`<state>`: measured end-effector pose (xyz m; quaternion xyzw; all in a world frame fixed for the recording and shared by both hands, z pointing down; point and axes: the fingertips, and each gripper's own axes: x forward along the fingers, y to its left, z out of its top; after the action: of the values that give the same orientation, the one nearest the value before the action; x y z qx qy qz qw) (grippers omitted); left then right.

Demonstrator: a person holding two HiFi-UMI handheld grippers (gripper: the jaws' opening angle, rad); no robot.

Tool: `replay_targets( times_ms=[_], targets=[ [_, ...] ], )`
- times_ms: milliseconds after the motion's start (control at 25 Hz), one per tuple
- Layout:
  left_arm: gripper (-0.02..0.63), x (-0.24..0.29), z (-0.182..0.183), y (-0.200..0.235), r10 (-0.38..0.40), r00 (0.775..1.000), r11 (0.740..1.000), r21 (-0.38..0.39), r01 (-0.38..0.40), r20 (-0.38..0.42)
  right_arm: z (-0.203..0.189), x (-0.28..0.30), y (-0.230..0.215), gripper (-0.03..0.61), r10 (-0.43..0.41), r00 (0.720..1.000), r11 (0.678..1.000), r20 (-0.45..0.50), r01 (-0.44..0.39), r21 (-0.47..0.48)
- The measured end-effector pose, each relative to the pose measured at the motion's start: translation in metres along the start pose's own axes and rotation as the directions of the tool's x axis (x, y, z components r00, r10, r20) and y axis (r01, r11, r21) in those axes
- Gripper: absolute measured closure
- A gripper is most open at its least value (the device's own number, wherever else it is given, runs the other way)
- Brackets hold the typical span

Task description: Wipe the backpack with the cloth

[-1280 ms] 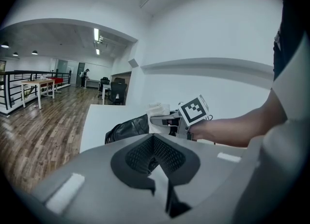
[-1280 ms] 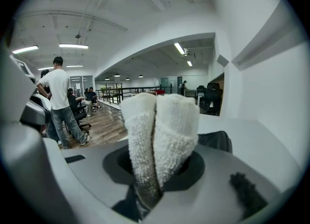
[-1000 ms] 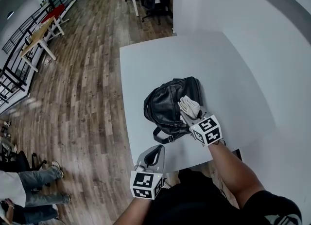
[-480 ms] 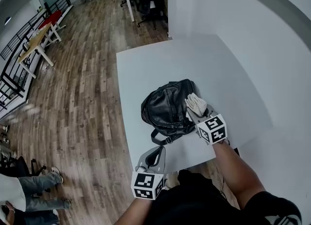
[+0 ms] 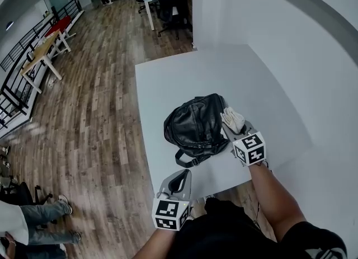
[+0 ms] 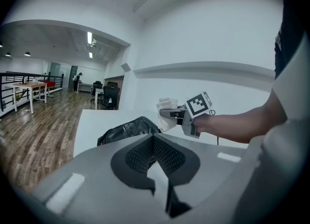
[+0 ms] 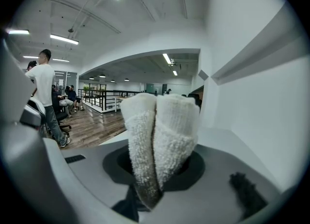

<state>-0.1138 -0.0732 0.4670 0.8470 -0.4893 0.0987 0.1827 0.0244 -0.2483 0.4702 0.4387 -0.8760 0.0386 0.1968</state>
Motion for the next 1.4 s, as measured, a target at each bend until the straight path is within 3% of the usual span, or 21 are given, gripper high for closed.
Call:
replay_targets(
  times_ms=[440,640,960,1200,1400],
  targets=[
    [0.607,-0.039,-0.001,-0.004,-0.007,1.000,1.000,0.012,0.007,0.027,0.018,-0.034,0.015,0.480,-0.059,0.998,0.998,0.027,0.060,-0.019],
    [0.607,-0.064,-0.008,-0.008,-0.008,0.999,1.000,0.013,0.007,0.044,0.020,-0.060,0.043,0.480,-0.056,0.996,0.998,0.072,0.052,0.047],
    [0.607,-0.101,-0.015,-0.005,0.019,0.998,1.000,-0.026,-0.017,0.067,0.013,-0.101,0.118,0.480,0.060,0.992,0.981,0.110,-0.079,0.177],
    [0.607,-0.119,-0.015,0.001,0.069,0.994,0.997,-0.046,-0.066,0.090,0.008,-0.111,0.174,0.480,0.202,0.974,0.965,0.106,-0.216,0.147],
    [0.607,-0.135,-0.014,-0.003,0.114,0.987,0.992,-0.074,-0.106,0.114,0.010,-0.124,0.192,0.480,0.279,0.953,0.948,0.117,-0.293,0.122]
  ],
)
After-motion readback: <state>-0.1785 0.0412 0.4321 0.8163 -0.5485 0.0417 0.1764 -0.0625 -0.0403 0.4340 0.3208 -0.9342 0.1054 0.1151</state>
